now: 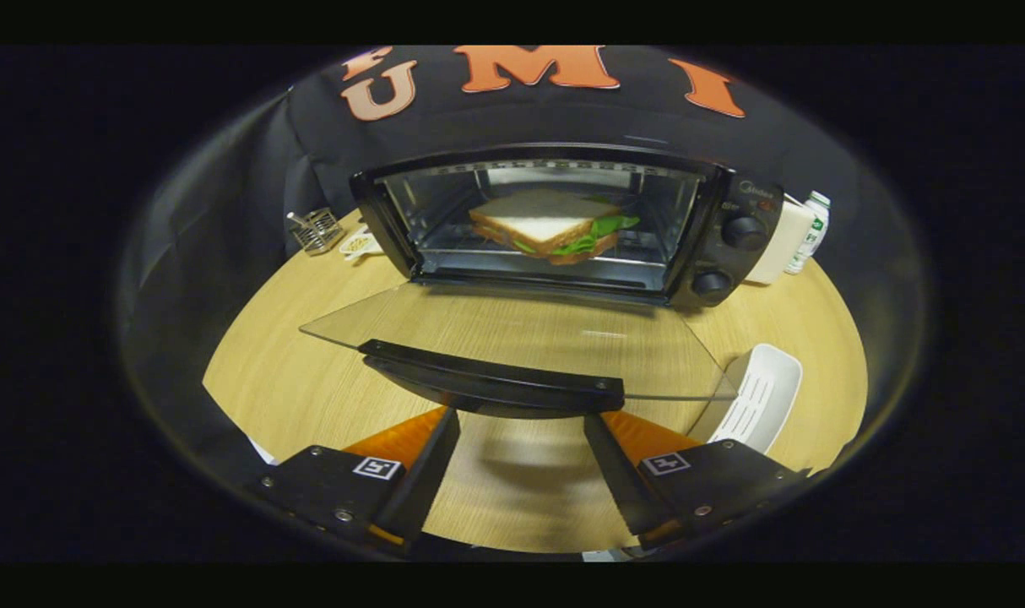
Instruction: Open the toaster oven, put the food inside, and close the toaster oven door.
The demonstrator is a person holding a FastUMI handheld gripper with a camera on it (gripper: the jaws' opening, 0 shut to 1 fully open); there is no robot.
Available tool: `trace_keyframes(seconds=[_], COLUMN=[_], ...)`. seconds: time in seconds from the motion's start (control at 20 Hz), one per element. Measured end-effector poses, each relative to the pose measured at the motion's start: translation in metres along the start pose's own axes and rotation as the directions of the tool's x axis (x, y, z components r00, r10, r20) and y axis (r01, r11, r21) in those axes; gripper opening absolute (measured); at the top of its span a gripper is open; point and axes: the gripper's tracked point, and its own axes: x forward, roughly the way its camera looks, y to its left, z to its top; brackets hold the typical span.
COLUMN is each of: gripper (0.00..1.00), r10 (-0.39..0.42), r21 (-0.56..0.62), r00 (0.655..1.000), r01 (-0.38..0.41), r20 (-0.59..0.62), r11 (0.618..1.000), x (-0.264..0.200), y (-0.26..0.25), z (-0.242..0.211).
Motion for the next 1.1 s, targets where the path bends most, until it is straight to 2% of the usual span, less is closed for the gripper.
trace_keyframes(seconds=[0.3,0.75,1.1], gripper=[0.87,0.87,0.87], r10=[-0.021,-0.028,-0.046], r21=[0.03,0.033,0.045], r00=[0.997,0.995,0.984], r01=[0.019,0.025,0.039], r20=[0.073,0.099,0.174], r11=[0.999,0.999,0.998], x=[-0.004,-0.005,0.006], y=[-0.01,-0.011,-0.018], z=[0.043,0.073,0.124])
